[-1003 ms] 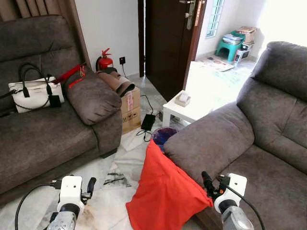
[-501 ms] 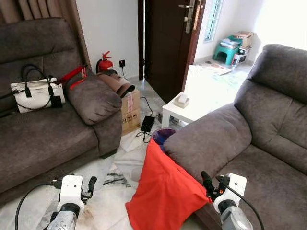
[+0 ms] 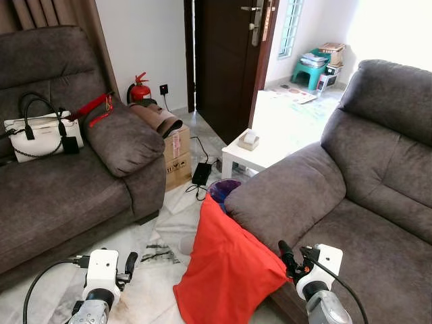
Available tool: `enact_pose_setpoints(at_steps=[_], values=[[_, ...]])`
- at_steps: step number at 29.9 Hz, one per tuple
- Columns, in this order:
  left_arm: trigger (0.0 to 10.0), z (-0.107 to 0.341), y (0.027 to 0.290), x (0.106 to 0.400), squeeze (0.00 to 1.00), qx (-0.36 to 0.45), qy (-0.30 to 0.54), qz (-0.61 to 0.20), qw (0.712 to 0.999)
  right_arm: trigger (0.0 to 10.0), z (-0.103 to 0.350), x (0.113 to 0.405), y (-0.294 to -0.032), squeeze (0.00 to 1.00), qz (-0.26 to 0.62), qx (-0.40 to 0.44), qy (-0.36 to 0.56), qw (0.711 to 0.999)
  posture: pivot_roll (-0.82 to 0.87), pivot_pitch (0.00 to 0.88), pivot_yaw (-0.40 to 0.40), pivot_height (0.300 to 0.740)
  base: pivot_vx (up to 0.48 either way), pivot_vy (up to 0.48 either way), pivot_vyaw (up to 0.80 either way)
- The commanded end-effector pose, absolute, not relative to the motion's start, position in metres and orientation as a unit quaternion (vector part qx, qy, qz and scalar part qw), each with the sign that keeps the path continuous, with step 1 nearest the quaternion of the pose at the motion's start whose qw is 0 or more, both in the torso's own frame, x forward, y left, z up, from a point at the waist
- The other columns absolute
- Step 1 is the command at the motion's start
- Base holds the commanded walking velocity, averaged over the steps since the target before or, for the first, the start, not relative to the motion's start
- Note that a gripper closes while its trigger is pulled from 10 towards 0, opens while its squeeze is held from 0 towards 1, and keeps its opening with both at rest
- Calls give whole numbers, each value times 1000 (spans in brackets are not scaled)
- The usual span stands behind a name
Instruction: Move the pillow to the sofa from floor
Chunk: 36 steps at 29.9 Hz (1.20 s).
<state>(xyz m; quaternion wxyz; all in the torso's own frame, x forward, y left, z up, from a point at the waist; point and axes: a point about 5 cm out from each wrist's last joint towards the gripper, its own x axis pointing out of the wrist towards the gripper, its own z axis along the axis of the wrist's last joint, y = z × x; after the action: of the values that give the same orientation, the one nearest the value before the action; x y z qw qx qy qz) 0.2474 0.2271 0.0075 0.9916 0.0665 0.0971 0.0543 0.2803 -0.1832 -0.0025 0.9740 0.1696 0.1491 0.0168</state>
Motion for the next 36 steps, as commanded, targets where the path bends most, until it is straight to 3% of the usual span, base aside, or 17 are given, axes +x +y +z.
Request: enact_pose_setpoints(at_steps=[1,33,36], values=[[10000,8,226,247,0,65,98,51,992,10000,1,285,-178,0,26,173,146,974,76,0,2,681,0,0,0],[10000,11,227,248,0,47,97,64,992,10000,-3,284,-183,0,27,152,175,972,78,0,-9,671,0,0,0],[10000,10,228,247,0,47,99,65,992,10000,-4,284,-181,0,30,153,178,972,81,0,-8,651,0,0,0]])
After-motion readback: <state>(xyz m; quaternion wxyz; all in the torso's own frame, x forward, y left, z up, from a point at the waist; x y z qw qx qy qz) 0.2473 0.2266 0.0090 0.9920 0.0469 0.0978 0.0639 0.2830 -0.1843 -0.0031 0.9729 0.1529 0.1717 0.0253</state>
